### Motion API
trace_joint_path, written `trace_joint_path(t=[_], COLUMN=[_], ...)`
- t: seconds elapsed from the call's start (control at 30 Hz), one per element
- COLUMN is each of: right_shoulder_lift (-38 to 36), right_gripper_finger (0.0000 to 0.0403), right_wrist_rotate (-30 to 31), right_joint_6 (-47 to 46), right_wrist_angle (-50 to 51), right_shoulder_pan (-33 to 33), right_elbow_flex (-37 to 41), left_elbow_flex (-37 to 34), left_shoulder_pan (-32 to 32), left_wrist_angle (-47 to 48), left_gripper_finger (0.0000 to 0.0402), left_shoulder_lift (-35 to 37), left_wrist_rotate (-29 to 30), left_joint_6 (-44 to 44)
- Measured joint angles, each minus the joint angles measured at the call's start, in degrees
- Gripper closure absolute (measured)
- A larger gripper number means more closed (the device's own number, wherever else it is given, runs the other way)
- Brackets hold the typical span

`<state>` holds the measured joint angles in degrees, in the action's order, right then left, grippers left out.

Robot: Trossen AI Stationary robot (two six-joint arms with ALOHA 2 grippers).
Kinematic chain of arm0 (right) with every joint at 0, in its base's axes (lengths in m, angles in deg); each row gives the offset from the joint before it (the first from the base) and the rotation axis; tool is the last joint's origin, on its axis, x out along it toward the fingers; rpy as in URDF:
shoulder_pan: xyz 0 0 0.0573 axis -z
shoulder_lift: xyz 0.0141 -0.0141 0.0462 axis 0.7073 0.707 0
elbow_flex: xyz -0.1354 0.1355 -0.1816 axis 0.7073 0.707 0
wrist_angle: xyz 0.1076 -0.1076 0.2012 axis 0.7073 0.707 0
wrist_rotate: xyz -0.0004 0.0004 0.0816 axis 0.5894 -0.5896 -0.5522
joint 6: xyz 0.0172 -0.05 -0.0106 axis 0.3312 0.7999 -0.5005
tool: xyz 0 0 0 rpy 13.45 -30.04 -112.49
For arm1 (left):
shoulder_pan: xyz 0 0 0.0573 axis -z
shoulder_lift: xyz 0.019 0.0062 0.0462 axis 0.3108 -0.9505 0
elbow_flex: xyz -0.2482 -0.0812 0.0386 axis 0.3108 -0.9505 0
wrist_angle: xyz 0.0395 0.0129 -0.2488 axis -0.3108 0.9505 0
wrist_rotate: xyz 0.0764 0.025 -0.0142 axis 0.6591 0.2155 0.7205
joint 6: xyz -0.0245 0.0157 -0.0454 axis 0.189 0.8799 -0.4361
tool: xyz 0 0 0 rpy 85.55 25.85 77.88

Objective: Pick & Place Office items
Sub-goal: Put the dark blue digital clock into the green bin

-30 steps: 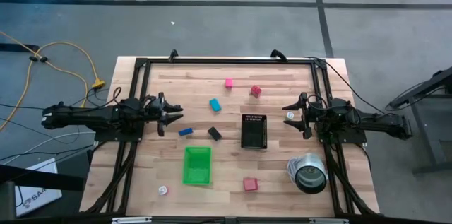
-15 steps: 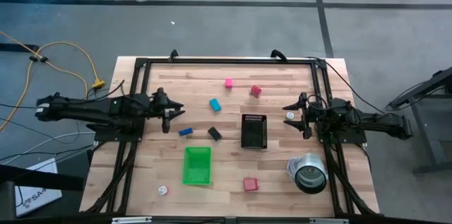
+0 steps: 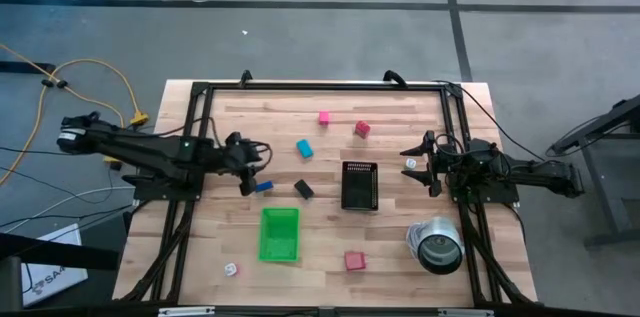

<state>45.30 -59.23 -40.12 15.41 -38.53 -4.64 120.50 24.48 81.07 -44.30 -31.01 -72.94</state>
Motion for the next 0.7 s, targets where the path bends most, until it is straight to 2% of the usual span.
trace_joint_path(t=[0.13, 0.33, 0.7], right_shoulder_lift=[0.0, 0.0, 0.0], right_gripper_finger=[0.0155, 0.0155, 0.0155], right_wrist_rotate=[0.0, 0.0, 0.0], right_joint_6=[0.0, 0.0, 0.0], right_wrist_angle=[0.0, 0.0, 0.0], right_shoulder_pan=[0.0, 0.0, 0.0], right_elbow_flex=[0.0, 0.0, 0.0], left_elbow_flex=[1.8, 5.1, 5.5], left_shoulder_pan=[2.0, 6.2, 11.1], left_wrist_angle=[3.4, 8.8, 11.1], left_gripper_finger=[0.0277, 0.0277, 0.0277], left_shoulder_lift=[-3.8, -7.5, -8.3], left_wrist_rotate=[0.1, 0.1, 0.1], left_joint_6=[-4.5, -6.5, -6.2])
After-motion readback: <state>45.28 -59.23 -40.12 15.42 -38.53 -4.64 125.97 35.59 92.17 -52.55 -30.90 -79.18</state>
